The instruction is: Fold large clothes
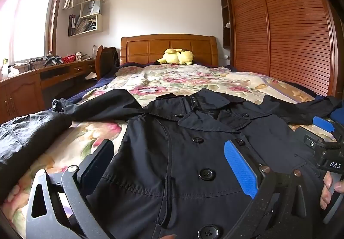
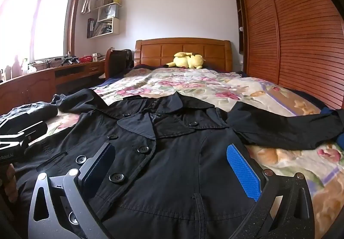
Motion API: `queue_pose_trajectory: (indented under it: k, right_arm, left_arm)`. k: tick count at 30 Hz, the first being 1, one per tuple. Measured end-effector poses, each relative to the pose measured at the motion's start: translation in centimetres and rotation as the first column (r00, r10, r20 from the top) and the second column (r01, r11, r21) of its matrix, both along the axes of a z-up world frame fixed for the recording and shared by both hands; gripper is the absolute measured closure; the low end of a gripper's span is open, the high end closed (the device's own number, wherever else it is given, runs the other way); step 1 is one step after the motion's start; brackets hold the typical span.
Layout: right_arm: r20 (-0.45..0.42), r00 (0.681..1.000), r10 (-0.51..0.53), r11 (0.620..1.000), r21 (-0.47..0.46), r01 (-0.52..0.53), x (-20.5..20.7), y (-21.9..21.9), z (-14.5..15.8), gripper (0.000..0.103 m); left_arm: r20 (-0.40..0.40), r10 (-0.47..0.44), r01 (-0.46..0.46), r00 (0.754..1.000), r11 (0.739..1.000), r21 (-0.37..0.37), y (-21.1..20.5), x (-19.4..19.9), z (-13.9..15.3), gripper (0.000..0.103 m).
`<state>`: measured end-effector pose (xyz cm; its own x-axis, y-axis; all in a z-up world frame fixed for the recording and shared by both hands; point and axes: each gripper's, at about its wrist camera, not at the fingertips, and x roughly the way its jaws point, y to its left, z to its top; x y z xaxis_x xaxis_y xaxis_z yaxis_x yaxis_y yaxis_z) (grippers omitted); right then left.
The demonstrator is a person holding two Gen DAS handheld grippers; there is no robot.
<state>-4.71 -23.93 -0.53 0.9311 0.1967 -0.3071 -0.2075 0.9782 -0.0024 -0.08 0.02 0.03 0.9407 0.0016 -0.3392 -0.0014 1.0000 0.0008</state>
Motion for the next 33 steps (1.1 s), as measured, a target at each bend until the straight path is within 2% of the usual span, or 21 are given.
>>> queue_pose_trajectory:
  k: [33]
  right_arm:
    - [0.000,1.000,-0.005,1.000,0.014,0.005,0.09,-0.07,-0.23,0.000]
  left_arm:
    - [0.002,0.000,0.000,1.000,1.000,0.003,-0.01,-0.02,0.00,0.000]
